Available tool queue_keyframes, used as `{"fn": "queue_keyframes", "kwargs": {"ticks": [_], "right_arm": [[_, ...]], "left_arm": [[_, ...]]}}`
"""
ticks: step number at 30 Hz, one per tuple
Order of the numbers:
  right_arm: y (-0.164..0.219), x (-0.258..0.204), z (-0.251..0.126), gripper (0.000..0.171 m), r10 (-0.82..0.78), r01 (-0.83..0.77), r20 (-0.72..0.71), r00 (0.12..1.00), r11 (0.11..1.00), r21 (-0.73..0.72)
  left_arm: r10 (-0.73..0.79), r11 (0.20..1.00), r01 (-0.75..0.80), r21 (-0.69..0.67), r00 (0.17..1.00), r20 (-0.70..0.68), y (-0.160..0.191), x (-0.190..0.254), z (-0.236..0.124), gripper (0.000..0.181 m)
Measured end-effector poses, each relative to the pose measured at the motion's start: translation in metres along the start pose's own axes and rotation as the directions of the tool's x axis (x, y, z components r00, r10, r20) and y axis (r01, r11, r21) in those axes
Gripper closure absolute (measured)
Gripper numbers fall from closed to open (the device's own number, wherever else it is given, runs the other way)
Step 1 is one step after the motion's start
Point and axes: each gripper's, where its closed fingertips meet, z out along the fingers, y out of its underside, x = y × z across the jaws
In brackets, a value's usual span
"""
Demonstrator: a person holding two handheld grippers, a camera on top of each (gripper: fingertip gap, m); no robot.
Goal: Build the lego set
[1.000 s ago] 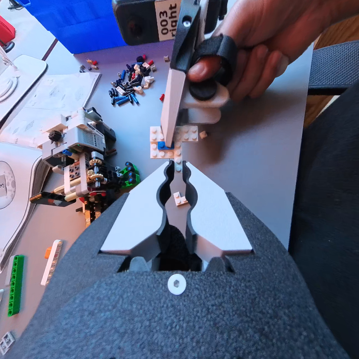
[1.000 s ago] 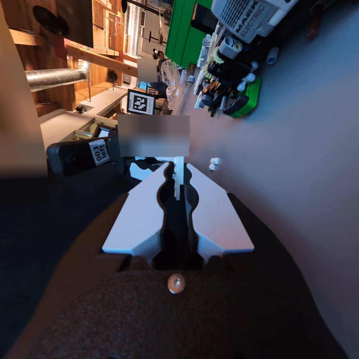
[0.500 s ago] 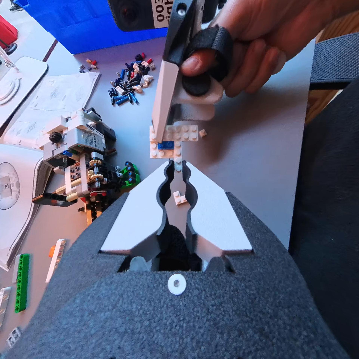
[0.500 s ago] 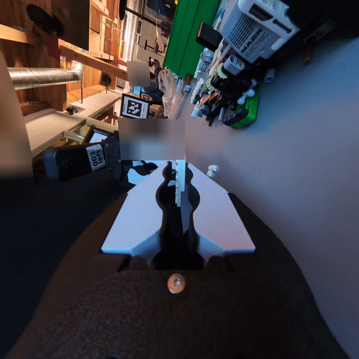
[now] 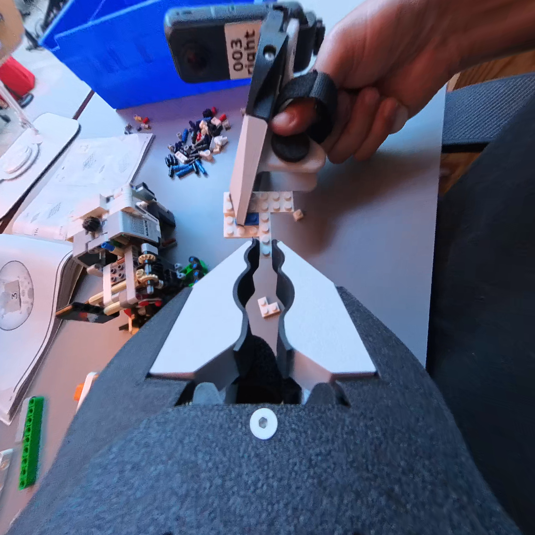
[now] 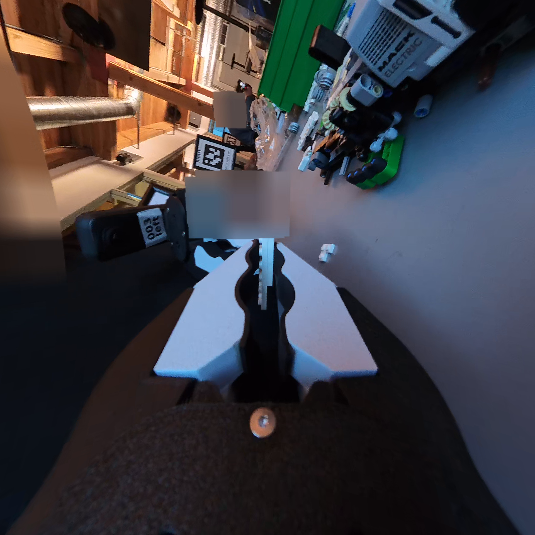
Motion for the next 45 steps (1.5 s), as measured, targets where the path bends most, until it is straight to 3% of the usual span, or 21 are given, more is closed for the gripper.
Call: {"fn": "queue_keyframes", "kwargs": {"ticks": [1,8,20,24,26,28,32,35,45], "right_arm": [[0.000,-0.003,-0.001,0.164,0.006,-0.006,0.023,1.000,1.000,0.004],[0.000,-0.022,-0.003,0.164,0.065,-0.063,0.174,0.983,0.998,-0.017],[-0.002,-0.015,-0.010,0.164,0.044,-0.038,0.158,0.987,0.998,-0.041],[-0.002,-0.002,-0.011,0.162,0.029,-0.025,0.088,0.996,0.999,-0.046],[-0.005,0.007,-0.017,0.144,-0.031,0.031,-0.002,1.000,0.999,-0.039],[-0.009,0.013,-0.028,0.144,-0.140,0.137,-0.112,0.984,0.990,-0.033],[-0.020,0.025,-0.055,0.144,-0.410,0.420,-0.375,0.831,0.906,-0.061],[-0.023,0.022,-0.066,0.141,-0.528,0.564,-0.459,0.714,0.823,-0.069],[-0.047,0.018,-0.097,0.148,-0.591,0.758,-0.659,0.464,0.650,-0.050]], "left_arm": [[-0.004,1.000,0.004,0.025,1.000,-0.007,-0.003,0.000,-0.001,0.175],[0.017,0.991,-0.010,0.130,0.999,-0.052,-0.017,0.003,-0.003,0.175],[0.002,0.995,0.002,0.103,1.000,-0.031,-0.017,0.003,0.002,0.175],[-0.031,0.998,0.033,0.050,0.999,-0.026,-0.008,0.002,0.010,0.175],[-0.102,0.995,0.103,0.019,0.994,-0.035,-0.003,0.000,0.014,0.175],[-0.155,0.988,0.155,-0.009,0.988,-0.024,0.004,-0.003,0.019,0.175],[-0.231,0.969,0.231,-0.088,0.973,0.005,0.021,-0.006,0.030,0.175],[-0.263,0.956,0.263,-0.131,0.965,0.018,0.028,-0.005,0.038,0.175],[-0.250,0.948,0.253,-0.194,0.967,0.041,0.034,0.002,0.047,0.175]]}}
